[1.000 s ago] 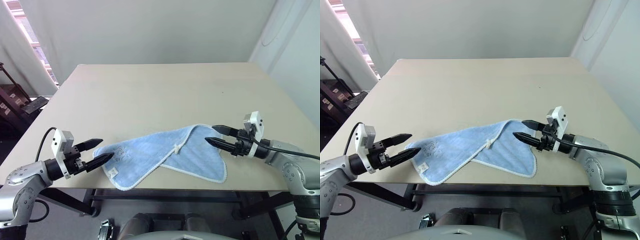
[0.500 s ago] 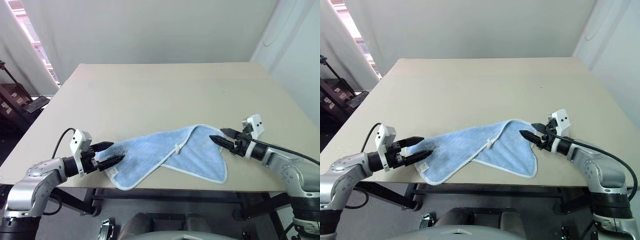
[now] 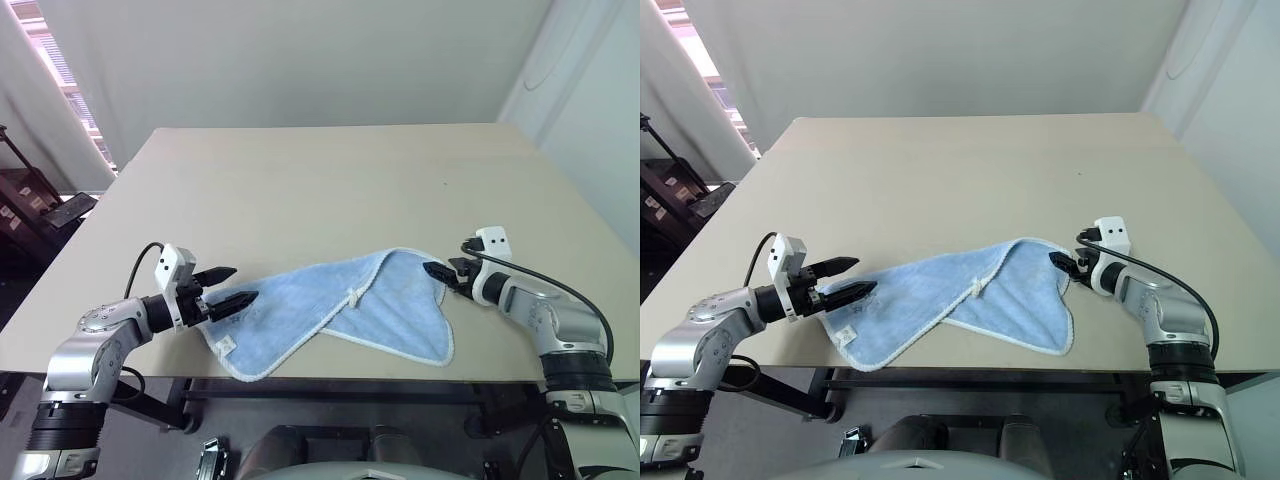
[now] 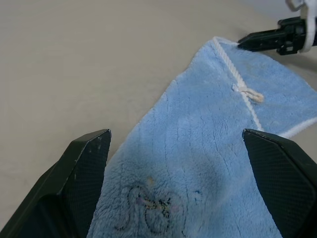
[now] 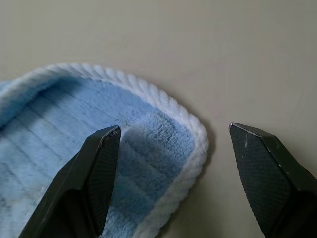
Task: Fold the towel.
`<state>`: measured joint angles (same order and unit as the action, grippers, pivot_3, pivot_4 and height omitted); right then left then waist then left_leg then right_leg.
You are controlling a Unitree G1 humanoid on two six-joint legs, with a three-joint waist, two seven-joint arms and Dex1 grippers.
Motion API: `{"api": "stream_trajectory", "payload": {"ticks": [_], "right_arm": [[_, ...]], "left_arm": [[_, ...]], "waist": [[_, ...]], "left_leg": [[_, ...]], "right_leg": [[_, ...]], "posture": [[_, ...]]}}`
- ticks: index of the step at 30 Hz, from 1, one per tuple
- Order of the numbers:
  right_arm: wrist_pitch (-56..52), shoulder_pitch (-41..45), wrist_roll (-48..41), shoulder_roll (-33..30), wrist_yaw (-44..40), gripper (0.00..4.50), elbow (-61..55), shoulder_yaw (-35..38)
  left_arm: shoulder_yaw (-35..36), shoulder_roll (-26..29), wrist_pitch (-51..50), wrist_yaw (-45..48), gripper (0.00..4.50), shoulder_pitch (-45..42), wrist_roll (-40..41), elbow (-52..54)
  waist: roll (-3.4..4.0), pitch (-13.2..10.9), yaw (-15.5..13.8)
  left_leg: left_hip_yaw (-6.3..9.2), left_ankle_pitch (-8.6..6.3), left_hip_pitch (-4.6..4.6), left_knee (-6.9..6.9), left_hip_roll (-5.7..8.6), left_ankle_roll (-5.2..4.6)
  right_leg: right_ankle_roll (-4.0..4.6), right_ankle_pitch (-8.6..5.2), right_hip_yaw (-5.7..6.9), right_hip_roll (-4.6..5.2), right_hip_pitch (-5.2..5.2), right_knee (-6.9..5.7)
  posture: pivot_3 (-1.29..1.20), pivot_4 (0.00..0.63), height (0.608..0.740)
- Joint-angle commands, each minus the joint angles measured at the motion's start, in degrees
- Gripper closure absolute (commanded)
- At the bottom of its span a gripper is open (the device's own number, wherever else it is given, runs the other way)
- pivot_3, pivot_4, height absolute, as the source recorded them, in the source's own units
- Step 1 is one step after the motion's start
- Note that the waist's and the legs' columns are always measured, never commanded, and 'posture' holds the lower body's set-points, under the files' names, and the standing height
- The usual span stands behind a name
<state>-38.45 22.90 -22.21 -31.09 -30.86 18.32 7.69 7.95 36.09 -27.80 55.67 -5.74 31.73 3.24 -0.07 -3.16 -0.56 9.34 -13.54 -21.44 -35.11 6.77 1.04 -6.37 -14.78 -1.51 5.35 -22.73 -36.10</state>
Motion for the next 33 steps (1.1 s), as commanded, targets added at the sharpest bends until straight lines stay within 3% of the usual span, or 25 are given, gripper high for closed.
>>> {"api": "stream_trajectory", "payload": {"ticks": [1,8,15,18,26,33], "right_arm": [[5.02,2.66,2.34,0.69,-0.92,0.87,3.74,-0.39],[10.06,3.25,8.05,-0.39,-7.94,0.87,7.80,-6.48],[8.38,0.88,11.22,-2.42,-8.61,0.87,6.13,-7.48],[8.87,-0.02,12.49,-2.67,-8.42,1.48,5.06,-8.12],[10.36,1.00,14.36,-0.97,-4.83,4.44,5.40,-7.94],[12.40,2.17,11.82,-0.22,-2.57,4.48,2.94,-3.89]], "left_arm": [[0.86,0.19,1.14,-0.28,0.00,-0.39,0.05,2.36],[0.14,0.56,2.33,-0.51,0.00,-0.93,-1.44,2.29],[-0.29,0.95,3.12,0.30,0.00,-1.36,-2.96,1.22],[-0.53,0.86,3.32,0.69,0.00,-1.78,-3.39,0.55],[-1.42,1.24,3.71,2.62,0.00,-3.37,-4.69,-0.54],[-0.73,4.99,3.15,5.68,0.00,-1.38,-4.71,1.04]], "waist": [[0.00,0.00,0.00],[-0.03,0.02,0.14],[-0.03,0.04,-0.11],[-0.08,0.07,-0.17],[-0.18,0.15,-0.18],[-0.12,0.10,-0.18]], "left_leg": [[0.00,0.00,0.02,-0.01,-0.01,0.00],[0.00,0.01,0.13,-0.10,-0.13,0.01],[0.02,0.01,0.13,-0.03,-0.34,0.02],[0.01,0.00,0.13,-0.05,-0.33,0.02],[0.01,0.01,0.21,-0.12,-0.33,0.05],[0.02,0.02,0.20,-0.13,-0.33,0.06]], "right_leg": [[0.01,0.01,0.00,-0.01,0.02,0.00],[0.07,0.07,0.00,-0.17,0.15,-0.02],[0.23,0.15,0.01,-0.36,0.08,-0.02],[0.24,0.15,0.00,-0.36,0.11,0.00],[0.24,0.16,0.01,-0.36,0.24,-0.01],[0.25,0.17,0.00,-0.35,0.22,-0.02]], "posture": [[0.00,0.000,0.740],[0.00,0.000,0.740],[0.00,0.000,0.740],[0.00,0.000,0.740],[0.00,0.000,0.740],[0.00,0.000,0.740]]}}
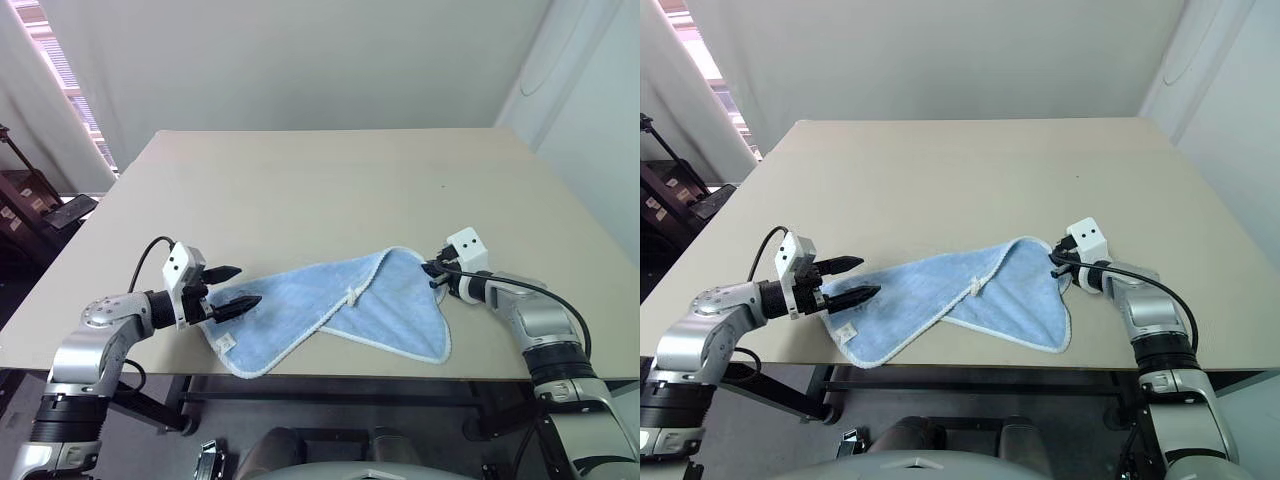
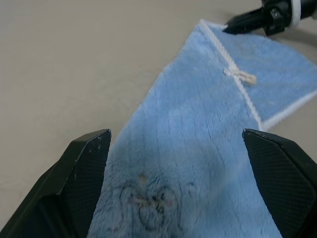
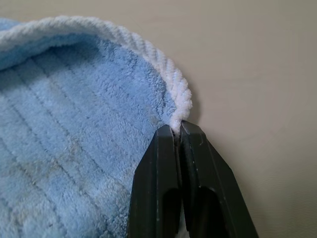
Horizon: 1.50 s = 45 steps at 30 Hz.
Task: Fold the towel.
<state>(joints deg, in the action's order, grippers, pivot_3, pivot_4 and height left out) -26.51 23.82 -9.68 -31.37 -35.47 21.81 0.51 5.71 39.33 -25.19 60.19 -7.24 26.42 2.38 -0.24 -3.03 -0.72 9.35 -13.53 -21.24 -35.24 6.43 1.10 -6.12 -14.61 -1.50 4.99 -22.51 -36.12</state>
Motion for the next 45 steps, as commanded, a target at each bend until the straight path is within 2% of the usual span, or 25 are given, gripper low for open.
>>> {"api": "stream_trajectory", "payload": {"ticks": [1,8,15,23,27,33,42,45], "right_arm": [[0.26,1.45,-1.67,0.29,1.97,4.48,-1.58,4.16],[-3.05,2.13,-6.87,1.74,1.32,4.48,-11.35,7.28],[-5.85,8.05,-9.83,3.75,4.82,4.48,-16.09,9.34],[-4.43,16.62,-9.82,4.92,10.48,4.48,-15.35,11.00],[-5.55,22.10,-11.02,5.10,11.62,4.48,-16.12,11.20],[-3.77,25.35,-9.81,6.52,12.13,4.48,-13.06,9.30],[-1.26,27.35,-9.21,8.63,12.72,4.48,-11.21,9.05],[-2.69,28.18,-9.79,9.53,13.48,4.48,-11.90,9.28]], "left_arm": [[1.72,2.18,0.21,1.30,0.00,0.47,0.84,2.17],[2.49,4.43,-2.44,2.08,0.00,4.35,3.42,9.41],[1.77,5.24,-3.97,1.53,0.00,7.75,4.33,13.93],[-4.84,4.11,3.09,1.35,0.00,11.65,-3.26,10.46],[-5.90,1.28,5.98,0.37,0.00,9.77,-4.24,7.87],[-7.64,-2.12,7.16,-0.45,0.00,4.80,-4.93,5.50],[-10.62,-5.09,8.07,-2.79,0.00,-0.74,-8.17,4.00],[-10.88,-6.00,5.23,-3.66,0.00,-1.67,-7.03,5.31]], "waist": [[0.07,-0.05,-0.03],[0.22,-0.14,0.21],[0.35,-0.22,0.06],[0.39,-0.25,0.02],[0.55,-0.34,0.03],[0.55,-0.34,0.03],[0.56,-0.34,0.27],[0.57,-0.34,0.40]], "left_leg": [[0.00,0.00,-0.06,0.00,0.00,0.00],[0.00,0.00,-0.25,0.17,-0.01,0.01],[-0.01,-0.01,-0.18,0.12,-0.03,0.02],[-0.05,-0.01,-0.23,0.19,-0.02,0.03],[-0.06,-0.01,-0.23,0.17,-0.02,0.03],[-0.06,-0.01,-0.21,0.16,-0.03,0.03],[-0.10,0.01,-0.22,0.18,-0.04,0.05],[-0.10,0.02,-0.21,0.17,-0.05,0.06]], "right_leg": [[0.00,0.00,0.00,0.00,-0.06,0.00],[0.01,0.01,-0.02,0.00,-0.36,0.01],[0.02,0.00,-0.03,-0.01,-0.28,-0.01],[0.05,0.00,-0.04,0.00,-0.36,0.03],[0.06,0.01,-0.05,-0.01,-0.37,0.00],[0.06,0.02,-0.05,-0.03,-0.35,0.00],[0.02,0.06,-0.11,-0.07,-0.43,-0.04],[-0.06,0.14,-0.12,-0.09,-0.42,-0.06]], "posture": [[0.00,0.000,0.740],[0.00,0.000,0.740],[0.00,0.000,0.740],[0.00,0.000,0.740],[0.00,0.000,0.740],[0.00,0.000,0.740],[0.00,0.000,0.740],[0.00,0.000,0.740]]}}
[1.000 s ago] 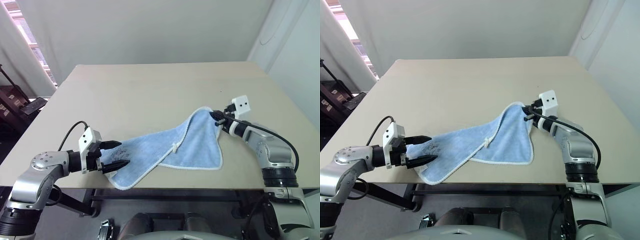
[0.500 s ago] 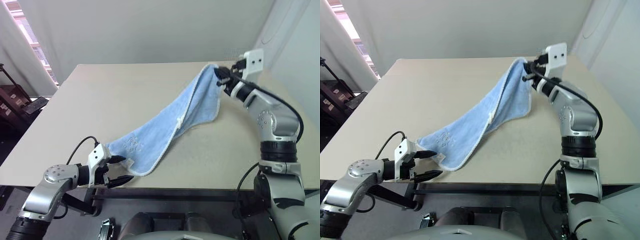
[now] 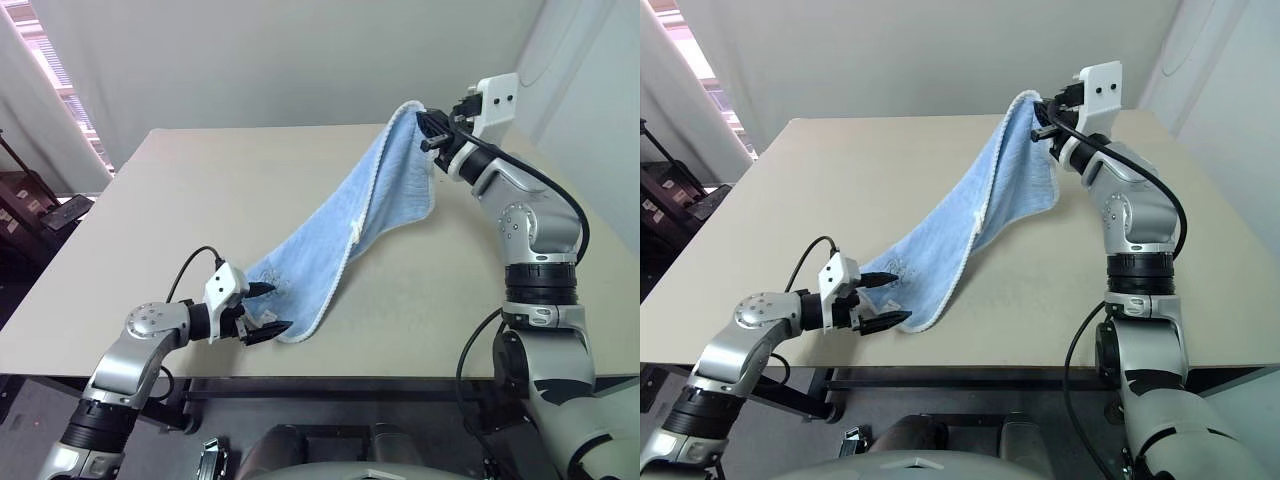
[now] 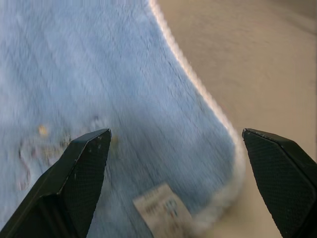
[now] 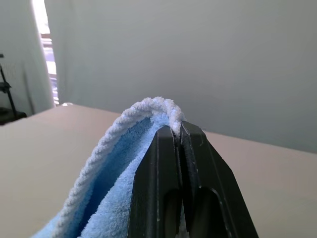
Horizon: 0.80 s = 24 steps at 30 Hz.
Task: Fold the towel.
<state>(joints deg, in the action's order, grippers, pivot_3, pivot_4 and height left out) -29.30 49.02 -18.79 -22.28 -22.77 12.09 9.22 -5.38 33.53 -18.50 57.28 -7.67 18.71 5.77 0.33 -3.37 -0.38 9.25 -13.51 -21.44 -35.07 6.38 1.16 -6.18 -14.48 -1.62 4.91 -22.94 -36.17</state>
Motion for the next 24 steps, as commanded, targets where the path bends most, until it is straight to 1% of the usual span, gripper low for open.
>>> {"api": "stream_trajectory", "payload": {"ticks": [1,6,8,11,16,24], "right_arm": [[-0.25,3.23,-0.73,0.62,0.96,4.48,-2.37,0.55],[-0.94,4.08,-0.48,1.18,1.27,4.48,-2.73,0.07],[-0.95,4.23,-0.36,1.30,1.35,4.48,-2.48,0.03],[-0.76,4.45,0.00,1.47,1.69,4.48,-2.03,-0.05],[-1.13,4.92,-0.09,1.56,2.46,4.48,-1.71,0.21],[-1.09,4.36,0.52,1.50,3.24,4.48,-1.80,-0.20]], "left_arm": [[0.06,-0.33,-2.38,-0.88,0.00,-1.44,1.07,2.51],[-2.21,1.81,-8.95,1.43,0.00,-0.01,3.13,8.11],[-1.81,1.32,-11.62,0.64,0.00,-0.37,4.73,9.32],[-2.88,0.92,-12.43,-0.17,0.00,-0.81,4.24,10.08],[-7.42,1.18,-10.86,-1.70,0.00,-1.24,-0.74,8.49],[-9.57,-1.26,-13.25,-3.86,0.00,-3.77,-2.14,4.44]], "waist": [[0.00,0.00,0.12],[0.00,0.00,0.16],[0.00,0.00,0.15],[0.00,0.00,0.14],[0.00,0.00,0.20],[0.00,0.00,0.11]], "left_leg": [[0.00,0.00,0.00,0.00,0.00,0.00],[0.00,0.00,-0.03,0.01,0.00,0.00],[0.00,0.00,-0.02,0.01,0.00,0.00],[0.00,0.00,-0.02,0.00,-0.01,0.00],[-0.01,0.01,-0.01,0.00,-0.02,0.01],[0.00,0.01,0.00,-0.02,-0.06,0.01]], "right_leg": [[0.00,0.00,0.00,0.00,-0.01,0.00],[0.00,0.00,-0.01,-0.01,-0.04,-0.01],[0.01,0.00,-0.02,-0.01,-0.04,-0.01],[0.04,-0.02,-0.02,-0.02,-0.03,-0.02],[0.13,-0.06,-0.03,-0.04,-0.03,-0.02],[0.15,-0.04,-0.04,-0.10,-0.02,-0.02]], "posture": [[0.00,0.000,0.740],[0.00,0.000,0.740],[0.00,0.000,0.740],[0.00,0.000,0.740],[0.00,0.000,0.740],[0.00,0.000,0.740]]}}
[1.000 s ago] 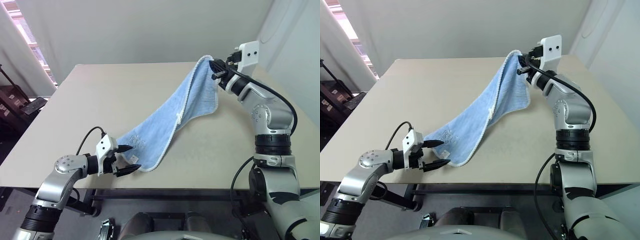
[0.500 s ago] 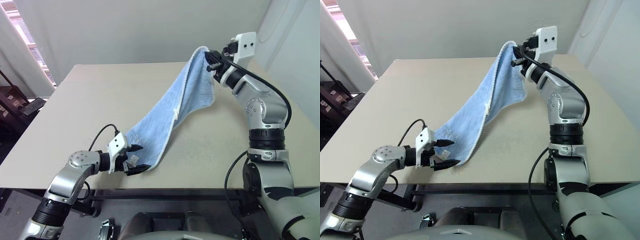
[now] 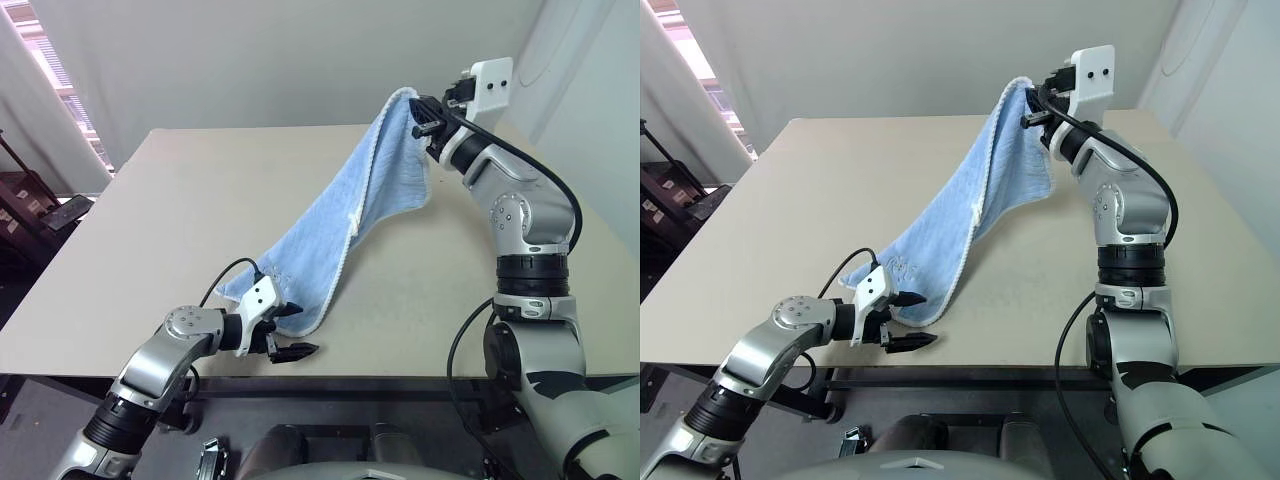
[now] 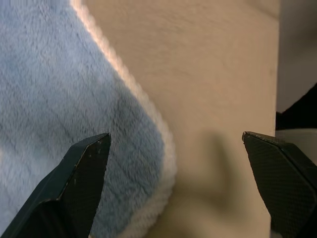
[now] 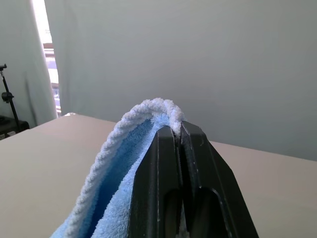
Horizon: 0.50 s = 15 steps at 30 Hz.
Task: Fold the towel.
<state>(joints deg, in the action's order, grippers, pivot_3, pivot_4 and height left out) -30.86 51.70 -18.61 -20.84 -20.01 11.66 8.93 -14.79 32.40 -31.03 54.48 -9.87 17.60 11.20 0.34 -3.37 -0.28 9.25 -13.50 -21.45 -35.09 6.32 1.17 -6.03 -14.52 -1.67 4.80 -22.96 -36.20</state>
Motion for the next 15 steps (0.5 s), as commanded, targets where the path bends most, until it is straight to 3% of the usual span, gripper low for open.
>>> {"api": "stream_trajectory", "payload": {"ticks": [1,11,15], "right_arm": [[0.46,1.58,0.42,0.03,0.55,4.48,-1.43,0.01],[-0.27,0.63,0.17,-0.21,1.02,4.48,-2.63,0.37],[-0.59,0.21,0.10,-0.14,1.28,4.50,-3.20,0.51]], "left_arm": [[-0.32,-0.18,-0.80,-1.17,0.00,-1.75,-1.26,-1.41],[-2.00,-0.93,-1.09,-1.33,0.00,-3.29,-3.11,-3.30],[-2.41,-0.31,-1.81,-0.81,0.87,-3.25,-3.38,-2.48]], "waist": [[0.00,0.00,0.03],[0.00,0.00,0.06],[0.00,0.00,0.02]], "left_leg": [[0.00,0.00,0.00,0.00,-0.01,0.00],[0.00,0.01,0.01,-0.01,-0.03,0.01],[0.00,0.01,0.02,-0.02,-0.03,0.01]], "right_leg": [[0.00,0.00,0.00,-0.01,0.00,0.00],[-0.09,0.09,0.00,-0.04,0.01,0.00],[-0.08,0.09,0.00,-0.04,0.03,0.00]], "posture": [[0.00,0.000,0.740],[0.00,0.000,0.740],[0.00,0.000,0.740]]}}
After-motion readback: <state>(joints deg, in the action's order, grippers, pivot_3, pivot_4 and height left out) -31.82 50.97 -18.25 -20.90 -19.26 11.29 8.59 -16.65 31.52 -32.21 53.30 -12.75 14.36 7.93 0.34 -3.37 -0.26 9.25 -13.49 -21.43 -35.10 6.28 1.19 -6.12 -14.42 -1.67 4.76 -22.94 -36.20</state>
